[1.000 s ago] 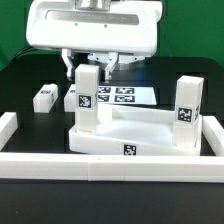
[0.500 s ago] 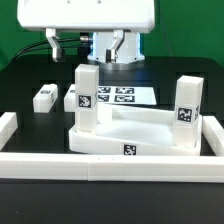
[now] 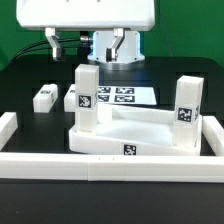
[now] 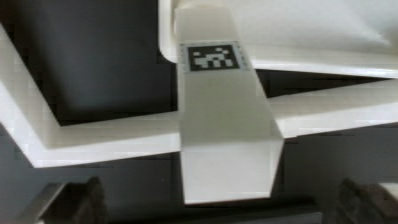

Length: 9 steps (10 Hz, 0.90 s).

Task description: Assemble desk

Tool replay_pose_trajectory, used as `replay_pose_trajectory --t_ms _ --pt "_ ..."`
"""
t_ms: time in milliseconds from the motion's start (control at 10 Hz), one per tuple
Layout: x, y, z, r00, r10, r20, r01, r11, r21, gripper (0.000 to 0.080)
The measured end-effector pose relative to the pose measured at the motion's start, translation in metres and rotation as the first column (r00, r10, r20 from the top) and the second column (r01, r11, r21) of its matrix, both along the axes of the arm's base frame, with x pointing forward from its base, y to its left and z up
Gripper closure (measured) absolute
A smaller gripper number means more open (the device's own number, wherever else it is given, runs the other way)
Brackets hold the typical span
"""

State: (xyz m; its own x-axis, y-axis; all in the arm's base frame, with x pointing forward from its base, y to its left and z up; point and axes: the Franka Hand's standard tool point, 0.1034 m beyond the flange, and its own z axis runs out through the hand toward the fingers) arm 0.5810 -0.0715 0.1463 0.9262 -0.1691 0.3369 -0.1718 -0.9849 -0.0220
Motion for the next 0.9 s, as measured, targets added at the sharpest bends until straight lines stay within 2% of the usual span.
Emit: replay_pose_trajectory --t_ms 100,200,400,600,800,900 --pt "-0.001 -0.002 -0.006 1.0 -0.004 -0.005 0.004 1.0 -0.004 0.015" --pt "-0.007 0.002 -0.015 0.995 -0.017 -0.099 0.02 0.999 0.037 0.015" --pt "-0.004 0.006 -0.021 0.973 -0.004 -0.229 0.024 0.996 0.085 0.015" --pt "0.002 0.004 -0.024 0.946 0.007 -0.324 0.031 0.993 0.114 0.015" --pt "0.009 0.004 -0.023 0.945 0.021 -0.326 0.016 0.994 0.111 0.015" --pt "0.012 0.005 -0.021 0.947 0.051 -0.318 -0.026 0.996 0.085 0.015"
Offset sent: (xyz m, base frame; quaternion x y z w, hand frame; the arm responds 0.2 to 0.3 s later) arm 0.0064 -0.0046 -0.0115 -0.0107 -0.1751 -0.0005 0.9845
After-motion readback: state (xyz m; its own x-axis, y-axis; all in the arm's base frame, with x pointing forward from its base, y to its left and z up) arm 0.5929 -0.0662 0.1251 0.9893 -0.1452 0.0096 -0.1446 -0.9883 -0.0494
